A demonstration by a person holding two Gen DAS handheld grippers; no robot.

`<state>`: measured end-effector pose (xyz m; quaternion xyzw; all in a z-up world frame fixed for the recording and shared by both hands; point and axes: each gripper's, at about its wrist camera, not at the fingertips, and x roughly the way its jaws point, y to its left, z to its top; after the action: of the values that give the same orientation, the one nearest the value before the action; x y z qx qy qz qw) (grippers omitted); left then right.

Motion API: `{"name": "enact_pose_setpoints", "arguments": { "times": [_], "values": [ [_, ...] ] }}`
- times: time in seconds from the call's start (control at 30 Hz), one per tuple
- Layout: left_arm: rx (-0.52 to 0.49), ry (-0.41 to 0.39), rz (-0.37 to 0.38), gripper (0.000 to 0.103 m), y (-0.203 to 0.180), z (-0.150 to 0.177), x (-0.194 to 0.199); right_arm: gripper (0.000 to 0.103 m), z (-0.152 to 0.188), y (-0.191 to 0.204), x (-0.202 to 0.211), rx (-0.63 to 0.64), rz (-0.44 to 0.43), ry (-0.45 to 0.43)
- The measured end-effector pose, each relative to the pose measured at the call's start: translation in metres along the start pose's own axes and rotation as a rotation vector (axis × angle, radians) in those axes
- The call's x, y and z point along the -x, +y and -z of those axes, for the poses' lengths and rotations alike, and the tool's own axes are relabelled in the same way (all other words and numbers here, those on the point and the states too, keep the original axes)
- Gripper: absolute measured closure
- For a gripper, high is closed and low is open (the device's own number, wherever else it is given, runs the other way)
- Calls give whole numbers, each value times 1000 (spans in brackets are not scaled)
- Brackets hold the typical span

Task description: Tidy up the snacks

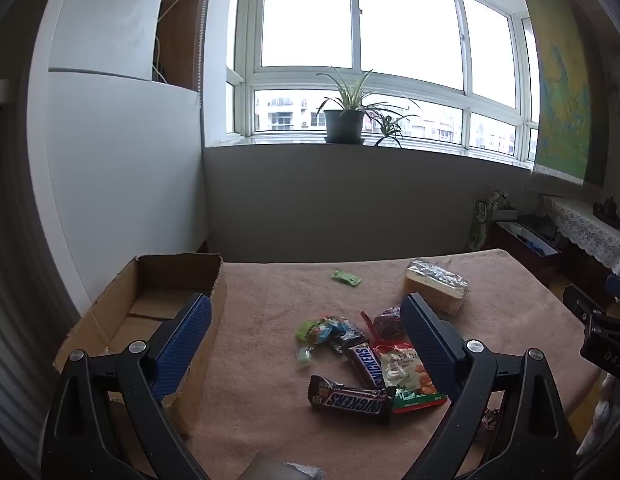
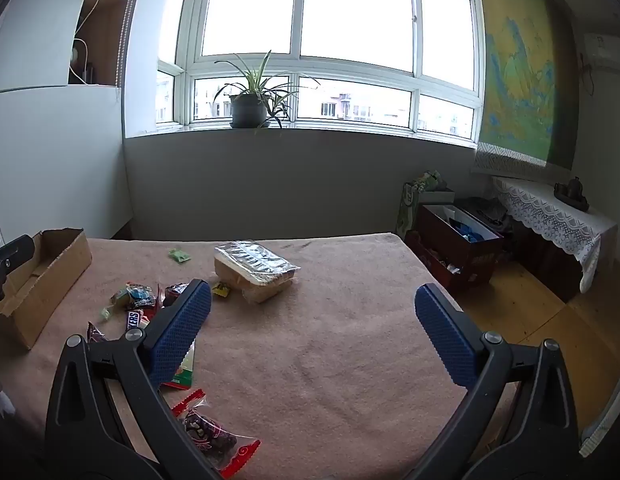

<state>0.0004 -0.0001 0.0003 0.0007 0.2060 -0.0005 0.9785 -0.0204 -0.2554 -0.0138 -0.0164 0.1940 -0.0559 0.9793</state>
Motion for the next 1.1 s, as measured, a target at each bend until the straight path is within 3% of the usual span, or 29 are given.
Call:
{"name": "enact_pose_setpoints", "arguments": {
  "times": [0.23,1.1],
  "values": [
    [7,-30,-4,7,-8,4,7,0,0,-3,0,-12,0,8],
    [3,-25,8,7,-1,2,7,0,-2,5,4,19,-13,2]
  ]
}}
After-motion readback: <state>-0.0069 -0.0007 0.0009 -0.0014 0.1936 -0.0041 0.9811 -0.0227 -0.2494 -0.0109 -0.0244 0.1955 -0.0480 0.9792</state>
